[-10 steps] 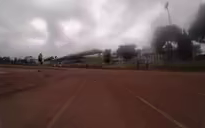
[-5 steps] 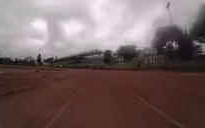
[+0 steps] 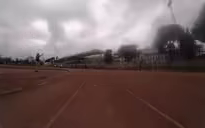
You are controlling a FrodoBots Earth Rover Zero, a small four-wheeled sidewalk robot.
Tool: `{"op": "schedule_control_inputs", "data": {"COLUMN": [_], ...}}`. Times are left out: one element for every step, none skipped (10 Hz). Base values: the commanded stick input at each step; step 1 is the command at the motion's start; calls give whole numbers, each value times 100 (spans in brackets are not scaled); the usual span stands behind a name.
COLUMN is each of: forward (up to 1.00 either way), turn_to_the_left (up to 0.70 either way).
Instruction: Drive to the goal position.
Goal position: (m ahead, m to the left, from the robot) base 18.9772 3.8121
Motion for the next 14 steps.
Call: {"op": "schedule_control_inputs", "data": {"forward": [70,70,70,70,70,70,70,70,70,70,70,70,70,70], "turn_to_the_left": [0,0,0,0,0,0,0,0,0,0,0,0,0,0]}}
